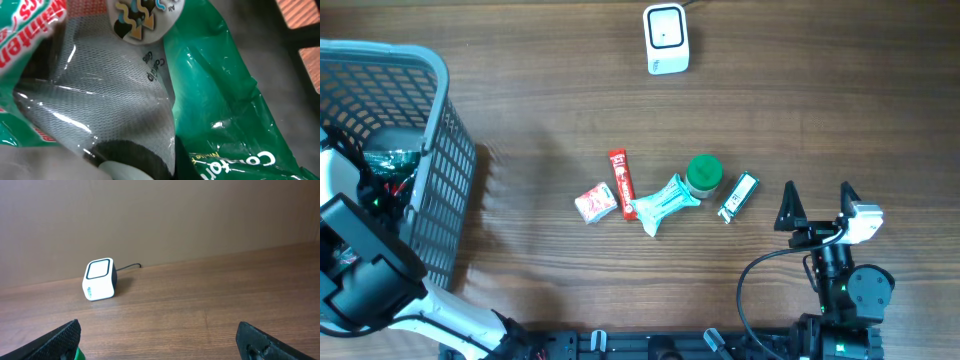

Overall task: Scan the item barcode
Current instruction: 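Return the left gripper to the basket and grasp the green 3M gloves pack, then carry the gloves pack out and drop it over the wipes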

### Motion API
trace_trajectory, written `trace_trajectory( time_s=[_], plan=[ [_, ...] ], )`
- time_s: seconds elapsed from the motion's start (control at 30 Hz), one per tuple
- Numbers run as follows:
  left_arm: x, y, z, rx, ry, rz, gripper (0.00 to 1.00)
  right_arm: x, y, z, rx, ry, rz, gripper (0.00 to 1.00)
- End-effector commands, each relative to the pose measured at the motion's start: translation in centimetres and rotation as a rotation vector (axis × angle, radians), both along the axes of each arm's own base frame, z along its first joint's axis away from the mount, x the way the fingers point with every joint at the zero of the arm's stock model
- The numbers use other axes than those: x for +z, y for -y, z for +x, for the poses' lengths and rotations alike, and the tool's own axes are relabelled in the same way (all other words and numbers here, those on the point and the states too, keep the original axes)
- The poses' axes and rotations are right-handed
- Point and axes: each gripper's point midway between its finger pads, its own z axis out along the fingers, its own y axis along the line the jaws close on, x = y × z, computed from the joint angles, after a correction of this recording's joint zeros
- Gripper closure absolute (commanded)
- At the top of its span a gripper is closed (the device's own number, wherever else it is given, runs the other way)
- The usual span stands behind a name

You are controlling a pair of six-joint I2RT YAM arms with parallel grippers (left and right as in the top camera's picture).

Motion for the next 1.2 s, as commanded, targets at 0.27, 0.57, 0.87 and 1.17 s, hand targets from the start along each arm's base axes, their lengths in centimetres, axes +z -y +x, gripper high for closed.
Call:
trace_trajectory(
  time_s=[0.27,0.57,0.87,1.17],
  plan=[
    [16.9,-0.9,4.0,-0.337,0.328,0.244,0.96,0.2,0.0,0.0,-0.001,0.009,-0.019,0.0],
    [37.6,10.2,1.9,-0.749,0.825,0.555,0.96,0.2,0.0,0.0,-0.001,0.009,-0.019,0.0],
    [34.1,32.2,1.2,-2.127,0.745,0.442,0.96,0.2,0.0,0.0,-0.001,0.009,-0.019,0.0],
    [21.0,40.1,0.1,-2.593,0.322,0.2,0.96,0.2,0.0,0.0,-0.001,0.009,-0.019,0.0]
  ],
)
